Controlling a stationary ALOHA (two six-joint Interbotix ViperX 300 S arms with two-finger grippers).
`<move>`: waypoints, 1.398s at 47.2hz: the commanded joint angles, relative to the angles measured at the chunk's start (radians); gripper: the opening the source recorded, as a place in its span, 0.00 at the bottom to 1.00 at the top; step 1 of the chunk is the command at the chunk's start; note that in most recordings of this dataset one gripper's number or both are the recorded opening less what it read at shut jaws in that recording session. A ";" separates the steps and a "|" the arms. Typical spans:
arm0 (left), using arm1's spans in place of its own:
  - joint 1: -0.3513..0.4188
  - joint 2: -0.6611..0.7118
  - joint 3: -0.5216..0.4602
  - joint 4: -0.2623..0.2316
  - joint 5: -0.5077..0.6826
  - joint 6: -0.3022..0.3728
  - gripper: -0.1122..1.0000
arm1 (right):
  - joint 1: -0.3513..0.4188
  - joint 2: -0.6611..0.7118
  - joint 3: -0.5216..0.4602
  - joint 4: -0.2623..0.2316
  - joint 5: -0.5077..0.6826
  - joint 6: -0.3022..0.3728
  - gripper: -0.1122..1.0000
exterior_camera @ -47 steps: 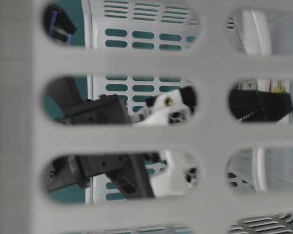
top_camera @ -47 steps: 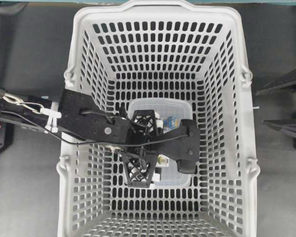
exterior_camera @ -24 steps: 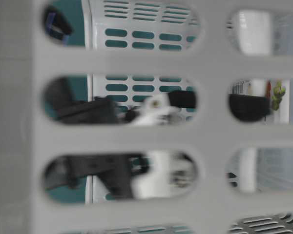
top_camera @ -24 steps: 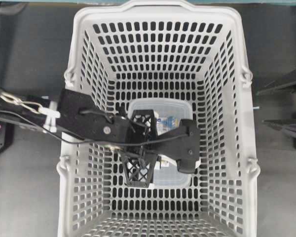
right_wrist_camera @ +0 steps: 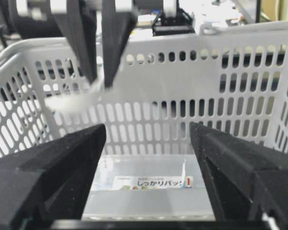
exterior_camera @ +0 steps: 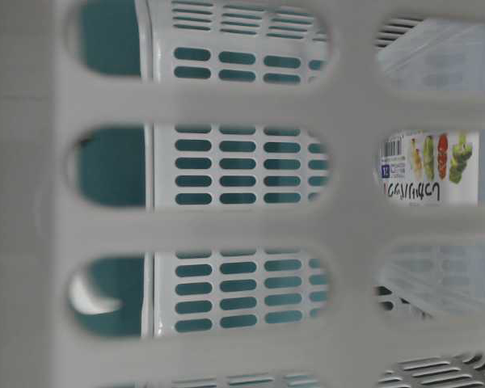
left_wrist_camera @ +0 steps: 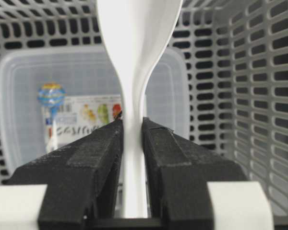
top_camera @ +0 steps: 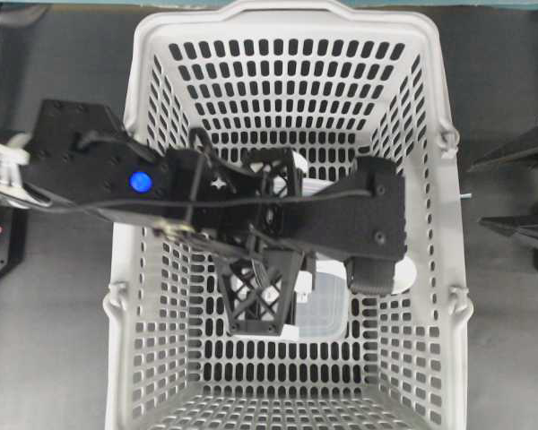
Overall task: Pick up the chinese spoon from the shopping basket with the left arm.
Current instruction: 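Lift the white spoon upward out of the container with the left gripper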
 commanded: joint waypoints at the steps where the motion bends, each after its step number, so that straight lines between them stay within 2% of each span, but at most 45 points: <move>1: -0.003 -0.023 -0.064 0.003 0.052 -0.002 0.21 | 0.003 0.002 -0.011 0.002 -0.009 0.003 0.72; 7: -0.003 -0.014 -0.071 0.003 0.080 -0.005 0.21 | 0.003 0.000 -0.009 0.002 -0.009 0.003 0.72; 66: -0.014 -0.011 -0.043 0.003 0.081 -0.014 0.21 | 0.003 -0.002 -0.009 0.002 -0.011 0.005 0.72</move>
